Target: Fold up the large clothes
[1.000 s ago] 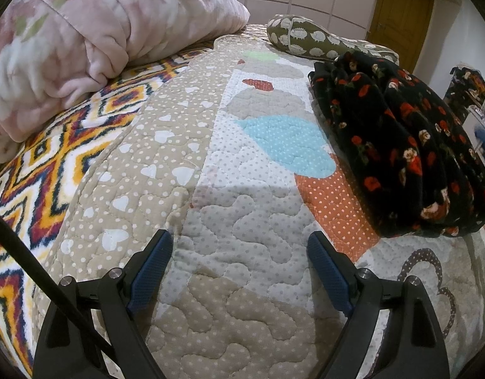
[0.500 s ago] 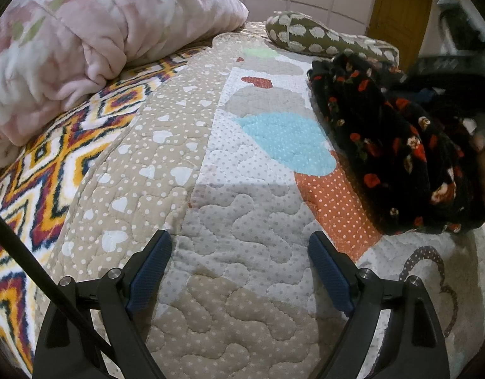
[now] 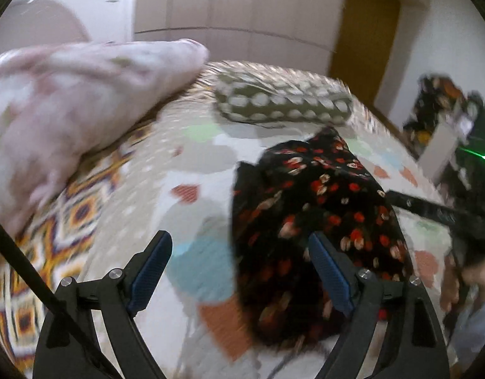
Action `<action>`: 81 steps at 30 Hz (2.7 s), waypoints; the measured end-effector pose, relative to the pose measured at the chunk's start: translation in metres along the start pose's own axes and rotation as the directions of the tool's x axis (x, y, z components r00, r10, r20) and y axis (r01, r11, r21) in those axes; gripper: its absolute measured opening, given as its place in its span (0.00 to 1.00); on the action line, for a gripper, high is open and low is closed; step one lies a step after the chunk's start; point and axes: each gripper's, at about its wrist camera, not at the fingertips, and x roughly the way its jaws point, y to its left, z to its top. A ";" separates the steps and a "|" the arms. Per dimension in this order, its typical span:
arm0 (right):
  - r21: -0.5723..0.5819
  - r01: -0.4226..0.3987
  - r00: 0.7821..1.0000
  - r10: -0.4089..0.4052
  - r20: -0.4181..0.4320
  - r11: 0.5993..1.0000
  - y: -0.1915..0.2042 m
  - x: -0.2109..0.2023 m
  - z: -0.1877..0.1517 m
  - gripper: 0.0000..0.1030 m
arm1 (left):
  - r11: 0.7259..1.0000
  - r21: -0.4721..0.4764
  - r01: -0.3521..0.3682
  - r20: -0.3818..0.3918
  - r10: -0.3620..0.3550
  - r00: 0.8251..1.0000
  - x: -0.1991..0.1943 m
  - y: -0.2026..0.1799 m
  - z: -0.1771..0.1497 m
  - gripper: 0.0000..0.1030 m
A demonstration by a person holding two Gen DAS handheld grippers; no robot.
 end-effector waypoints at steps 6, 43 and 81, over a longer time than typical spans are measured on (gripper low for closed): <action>-0.012 0.008 1.000 -0.008 -0.014 1.000 -0.004 0.021 -0.007 0.46 | 0.999 -0.022 -0.049 -0.191 0.044 0.981 0.096 -0.014 0.017 0.85; -0.056 0.096 0.976 -0.083 0.201 0.994 0.046 -0.128 -0.122 0.78 | 0.925 -0.109 -0.363 0.383 0.376 0.844 -0.173 -0.019 -0.095 1.00; 0.077 0.365 0.918 -0.373 0.133 0.928 0.049 -0.164 -0.250 1.00 | 0.976 -0.116 -0.186 0.162 0.203 0.966 -0.172 -0.103 -0.203 1.00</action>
